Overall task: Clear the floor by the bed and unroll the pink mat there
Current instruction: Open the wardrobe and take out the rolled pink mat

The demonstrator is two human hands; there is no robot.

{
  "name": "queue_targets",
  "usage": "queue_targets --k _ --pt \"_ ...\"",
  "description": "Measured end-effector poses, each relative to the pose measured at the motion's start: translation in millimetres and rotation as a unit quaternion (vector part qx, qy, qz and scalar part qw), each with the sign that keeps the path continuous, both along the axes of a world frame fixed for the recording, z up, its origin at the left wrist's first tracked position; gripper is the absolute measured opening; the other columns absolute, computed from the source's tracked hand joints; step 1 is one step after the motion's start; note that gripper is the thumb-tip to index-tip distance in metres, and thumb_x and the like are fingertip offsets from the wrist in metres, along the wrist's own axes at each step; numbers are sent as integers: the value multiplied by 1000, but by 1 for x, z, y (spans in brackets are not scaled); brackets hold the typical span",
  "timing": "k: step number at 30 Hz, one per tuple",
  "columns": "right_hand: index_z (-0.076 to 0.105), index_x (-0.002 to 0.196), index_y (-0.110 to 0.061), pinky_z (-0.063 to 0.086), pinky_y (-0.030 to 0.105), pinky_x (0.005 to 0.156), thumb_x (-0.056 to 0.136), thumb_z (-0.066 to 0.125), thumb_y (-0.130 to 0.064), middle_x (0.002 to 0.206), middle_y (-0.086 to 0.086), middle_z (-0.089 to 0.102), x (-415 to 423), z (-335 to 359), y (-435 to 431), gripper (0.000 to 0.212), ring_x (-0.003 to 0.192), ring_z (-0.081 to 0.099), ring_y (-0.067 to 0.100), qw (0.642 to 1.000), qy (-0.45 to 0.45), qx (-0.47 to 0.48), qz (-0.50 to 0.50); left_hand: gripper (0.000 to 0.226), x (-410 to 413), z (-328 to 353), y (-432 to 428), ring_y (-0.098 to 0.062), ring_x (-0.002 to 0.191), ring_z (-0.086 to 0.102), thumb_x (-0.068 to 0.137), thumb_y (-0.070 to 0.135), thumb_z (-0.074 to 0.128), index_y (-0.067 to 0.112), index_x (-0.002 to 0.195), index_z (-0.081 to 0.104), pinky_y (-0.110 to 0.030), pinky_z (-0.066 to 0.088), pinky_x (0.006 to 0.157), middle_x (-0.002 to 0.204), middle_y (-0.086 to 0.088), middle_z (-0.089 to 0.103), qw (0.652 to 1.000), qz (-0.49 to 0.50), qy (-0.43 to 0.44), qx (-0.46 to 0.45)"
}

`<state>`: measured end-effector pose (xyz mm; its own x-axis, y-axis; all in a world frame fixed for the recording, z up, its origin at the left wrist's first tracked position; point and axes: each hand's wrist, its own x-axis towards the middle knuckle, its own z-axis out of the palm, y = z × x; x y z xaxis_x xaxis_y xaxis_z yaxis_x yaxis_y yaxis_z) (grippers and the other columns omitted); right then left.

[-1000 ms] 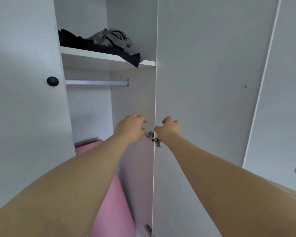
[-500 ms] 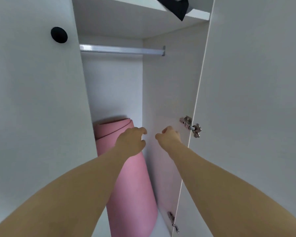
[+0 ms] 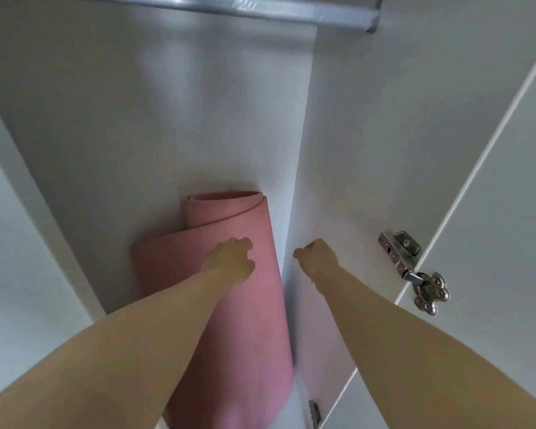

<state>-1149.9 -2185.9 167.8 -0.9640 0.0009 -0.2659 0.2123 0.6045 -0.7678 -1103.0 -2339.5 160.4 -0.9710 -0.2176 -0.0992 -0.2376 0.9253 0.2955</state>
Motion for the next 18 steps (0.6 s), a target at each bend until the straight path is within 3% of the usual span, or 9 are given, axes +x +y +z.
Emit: queue_targets --k 4,7,10,12,15,17,18 --pt "46 123 -3 38 29 72 92 48 -16 129 16 47 -25 -21 -18 33 84 46 25 1000 -17 -2 21 45 -37 -18 -18 -28 125 46 94 21 44 18 139 38 -37 42 99 139 -7 42 999 19 -30 -36" --pt "47 119 -5 39 28 69 92 47 -17 127 15 48 -44 -34 -22 30 80 47 26 999 -31 18 29 45 -63 -25 -30 -28 127 40 92 18 44 15 137 36 -40 39 102 139 -8 37 985 -32 -58 -160" --pt "49 92 -10 34 24 58 90 45 -15 104 12 50 -68 -42 -26 6 69 44 24 999 -28 29 25 54 -98 -30 -36 -28 129 34 88 16 48 18 139 31 -41 36 101 142 -10 30 967 -70 -51 -240" --pt "42 79 -14 32 23 58 89 46 -13 88 7 43 -86 -52 -31 11 75 41 23 999 -19 31 28 65 -125 -31 -36 -31 132 28 87 19 51 20 145 21 -45 31 105 145 -13 23 975 -25 -27 -218" --pt "42 84 -12 31 23 56 90 44 -13 88 4 42 -89 -63 -32 6 75 40 22 997 -29 42 49 85 -150 -32 -46 -33 146 6 87 24 56 20 151 0 -49 16 116 157 -15 2 985 10 -2 -170" --pt "50 94 -13 32 23 56 90 46 -15 99 5 50 -93 -76 -25 5 75 44 21 997 -41 46 47 101 -172 -39 -60 -29 148 -4 83 32 65 18 151 -8 -46 10 119 160 -11 -6 995 33 -11 -88" --pt "53 108 -12 36 23 63 91 48 -17 111 7 52 -94 -82 -20 18 80 47 21 997 -48 48 43 109 -180 -44 -67 -28 148 -5 79 37 69 16 151 -9 -45 10 119 160 -10 -5 997 42 -26 -62"
